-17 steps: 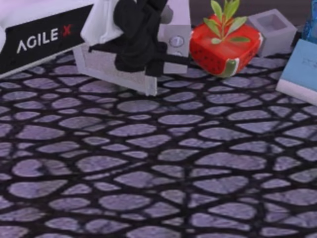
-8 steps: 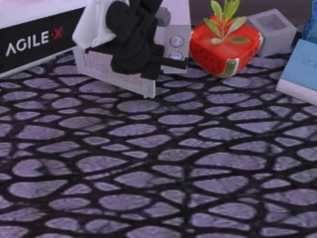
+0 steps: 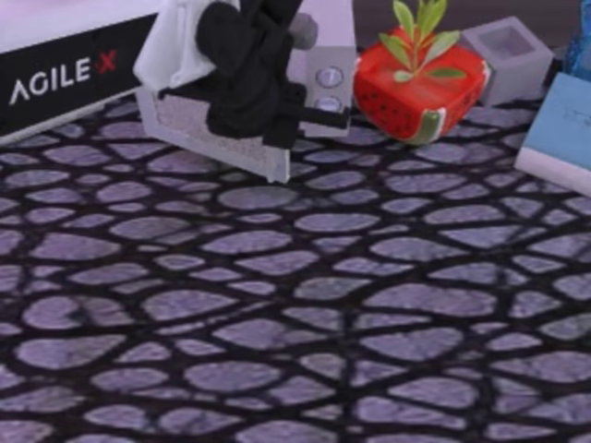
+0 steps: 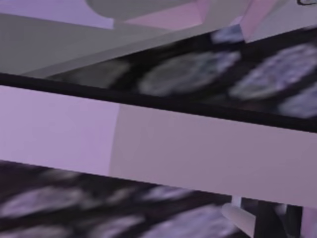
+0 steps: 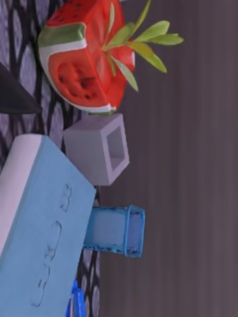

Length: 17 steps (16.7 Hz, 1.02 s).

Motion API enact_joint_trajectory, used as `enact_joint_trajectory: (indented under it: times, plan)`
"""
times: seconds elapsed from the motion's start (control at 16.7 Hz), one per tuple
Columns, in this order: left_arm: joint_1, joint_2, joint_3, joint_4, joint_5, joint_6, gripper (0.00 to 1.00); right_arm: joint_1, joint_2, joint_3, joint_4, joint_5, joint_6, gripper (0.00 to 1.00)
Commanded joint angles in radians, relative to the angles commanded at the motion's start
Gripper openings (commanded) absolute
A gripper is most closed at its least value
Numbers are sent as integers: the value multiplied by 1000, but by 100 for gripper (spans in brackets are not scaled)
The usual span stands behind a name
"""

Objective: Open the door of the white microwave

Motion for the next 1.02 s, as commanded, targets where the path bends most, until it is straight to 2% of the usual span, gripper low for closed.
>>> enact_joint_trajectory:
  times: [0.66, 0.84, 1.02]
  plan:
    - [0, 0, 0, 0, 0, 0, 0, 0, 0, 0, 0, 0, 0, 100]
    - [-2, -8, -15, 7, 13, 11, 0, 0, 0, 0, 0, 0, 0, 100]
    - [16, -47, -77, 24, 45, 75, 0, 0, 0, 0, 0, 0, 0, 100]
